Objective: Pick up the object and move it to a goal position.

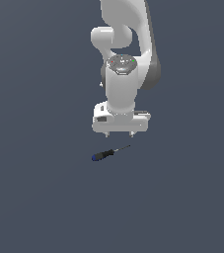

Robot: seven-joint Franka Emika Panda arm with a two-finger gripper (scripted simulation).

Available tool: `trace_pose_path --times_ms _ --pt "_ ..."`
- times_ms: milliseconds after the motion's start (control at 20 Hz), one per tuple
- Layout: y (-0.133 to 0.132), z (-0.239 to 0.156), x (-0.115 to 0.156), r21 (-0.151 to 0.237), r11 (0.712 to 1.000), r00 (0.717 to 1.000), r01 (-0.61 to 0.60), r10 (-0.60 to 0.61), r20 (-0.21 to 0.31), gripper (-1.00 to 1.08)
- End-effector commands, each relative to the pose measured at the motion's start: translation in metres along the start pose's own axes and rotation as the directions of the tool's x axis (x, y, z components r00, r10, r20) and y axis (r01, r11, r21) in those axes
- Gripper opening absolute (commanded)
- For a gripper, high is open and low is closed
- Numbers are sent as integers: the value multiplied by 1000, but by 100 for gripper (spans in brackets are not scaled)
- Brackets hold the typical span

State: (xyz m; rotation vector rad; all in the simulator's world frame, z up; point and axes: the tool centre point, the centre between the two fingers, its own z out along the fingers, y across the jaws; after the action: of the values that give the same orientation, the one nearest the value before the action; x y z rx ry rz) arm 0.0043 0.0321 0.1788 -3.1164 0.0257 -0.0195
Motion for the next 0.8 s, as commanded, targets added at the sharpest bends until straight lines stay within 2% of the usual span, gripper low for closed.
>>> trace_pose_path --times_ms 0,400,750 --pt "1 4 0 1 999 999 -34 34 1 100" --pt "4 22 0 3 978 978 -209 209 6 100" --pt "8 43 -1 1 915 915 -404 404 10 100"
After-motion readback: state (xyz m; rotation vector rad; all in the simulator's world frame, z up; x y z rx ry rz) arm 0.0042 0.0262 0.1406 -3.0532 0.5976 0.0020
